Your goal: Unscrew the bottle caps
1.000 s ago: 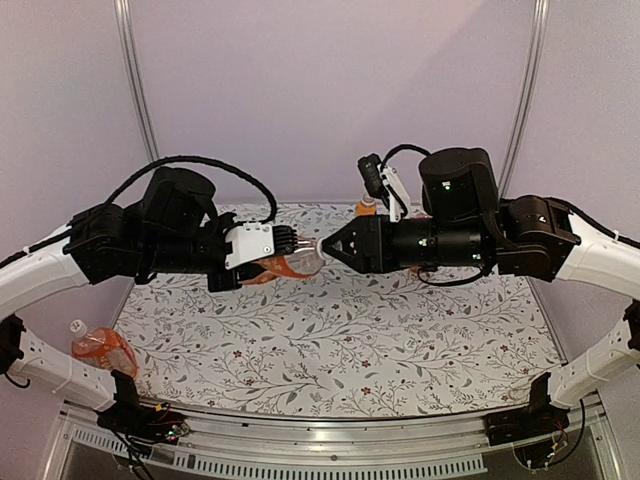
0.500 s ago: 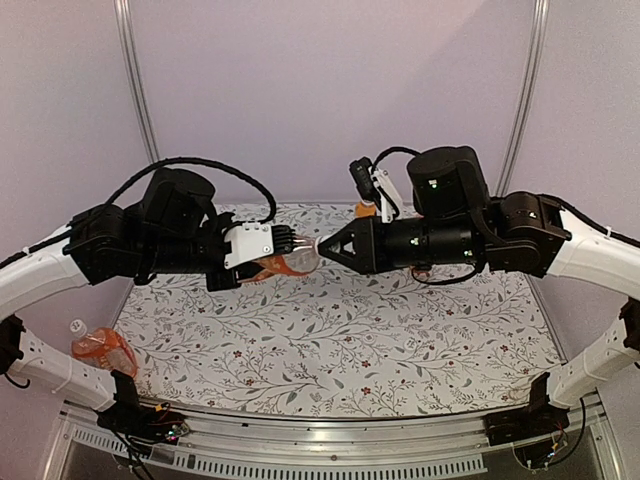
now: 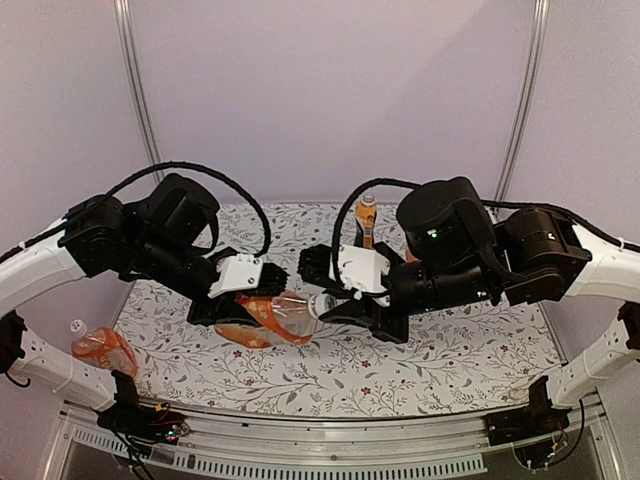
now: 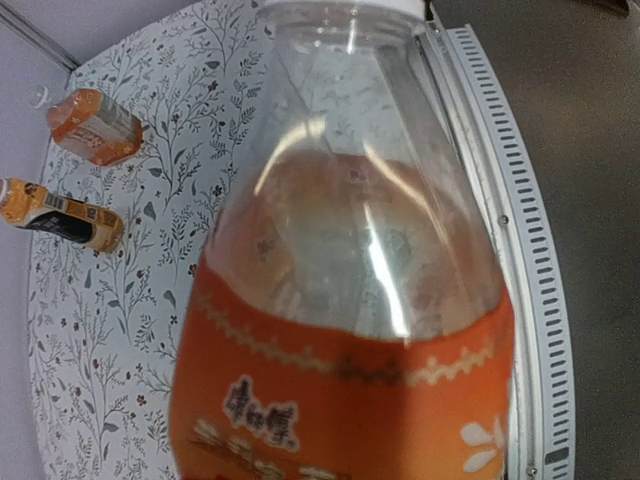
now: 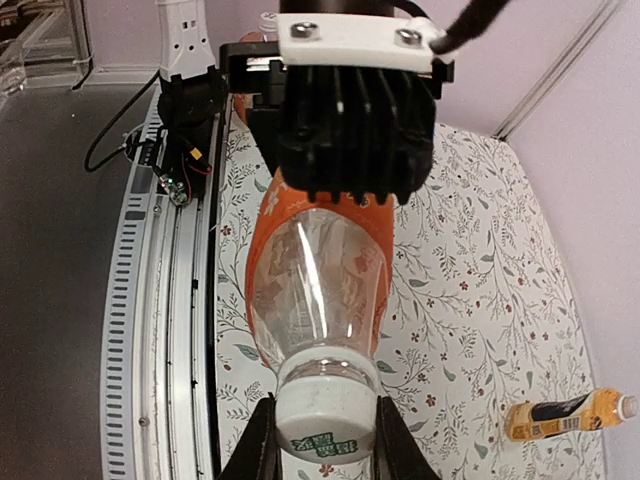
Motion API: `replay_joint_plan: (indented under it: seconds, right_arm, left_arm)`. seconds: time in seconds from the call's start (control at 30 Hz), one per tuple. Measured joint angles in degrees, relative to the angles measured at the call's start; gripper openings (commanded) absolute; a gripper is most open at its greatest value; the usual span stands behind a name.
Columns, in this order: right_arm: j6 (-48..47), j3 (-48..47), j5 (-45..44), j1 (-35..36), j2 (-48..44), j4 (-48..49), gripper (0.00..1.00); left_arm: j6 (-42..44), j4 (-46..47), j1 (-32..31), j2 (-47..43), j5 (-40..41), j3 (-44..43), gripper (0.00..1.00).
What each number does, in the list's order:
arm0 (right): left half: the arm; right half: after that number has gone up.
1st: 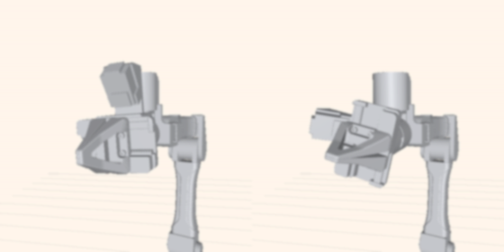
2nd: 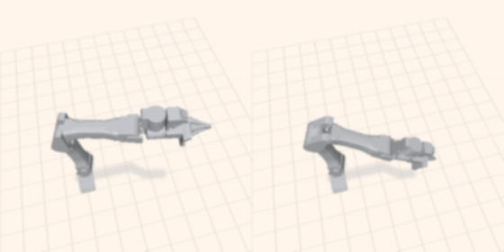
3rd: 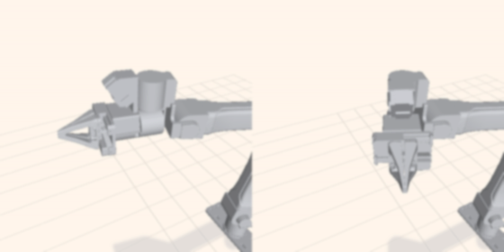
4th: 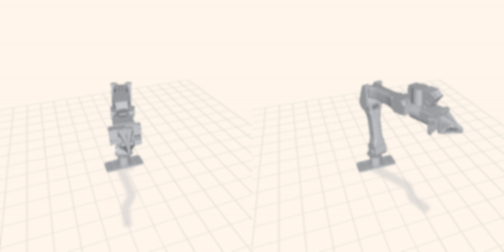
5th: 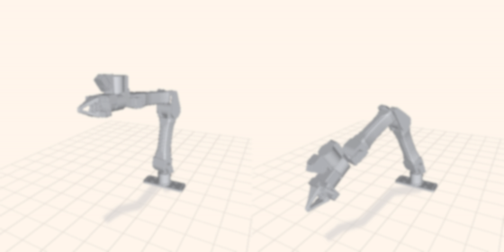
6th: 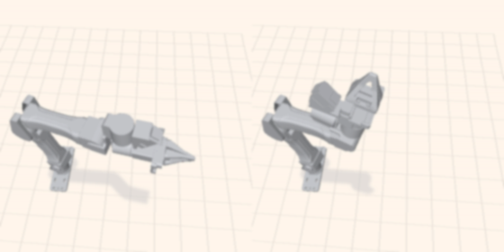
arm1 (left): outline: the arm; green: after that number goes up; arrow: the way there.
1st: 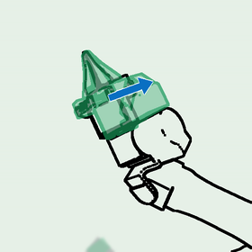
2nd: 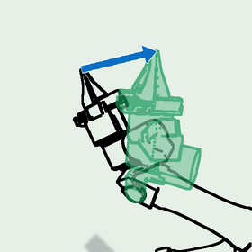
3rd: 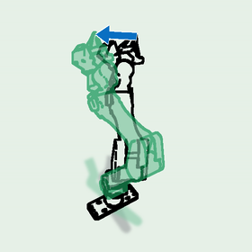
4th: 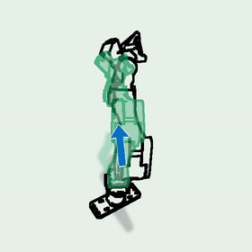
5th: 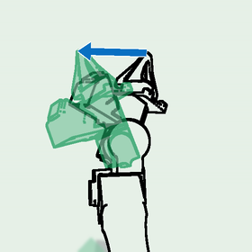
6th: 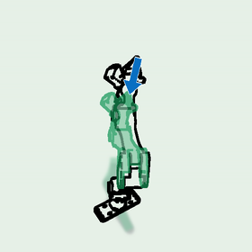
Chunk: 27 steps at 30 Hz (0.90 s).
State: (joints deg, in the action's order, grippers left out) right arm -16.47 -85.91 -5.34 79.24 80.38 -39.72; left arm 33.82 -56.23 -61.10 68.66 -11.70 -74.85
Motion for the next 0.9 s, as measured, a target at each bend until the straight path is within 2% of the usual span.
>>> replay_joint_plan:
  seconds: [0.13, 0.37, 0.63, 0.73, 0.9]
  right_arm:
    - [-10.9, -2.1, -1.5, 1.8, -0.1, -2.8, 0.00]
    - [-19.6, -3.7, -2.6, 2.6, 0.1, -5.1, 0.00]
    - [-21.9, 1.6, -1.5, 2.6, -4.9, -0.7, 0.00]
    - [-21.7, 5.2, -1.6, 2.4, -10.8, -5.1, 0.00]
    - [-20.6, 7.6, -1.6, 2.3, -16.4, -6.5, 0.00]
  left_arm:
    - [0.1, -0.3, 0.0, 0.4, -3.4, -0.5, 0.12]
    - [0.5, -0.2, 0.0, 0.5, -5.0, -0.9, 0.10]
    - [1.8, 1.9, -0.4, 0.5, -5.3, -0.4, 0.09]
    - [3.7, -2.4, -0.3, -0.9, -5.4, 0.6, 0.09]
    - [4.8, -5.2, -0.3, -1.6, -5.5, 0.9, 0.09]
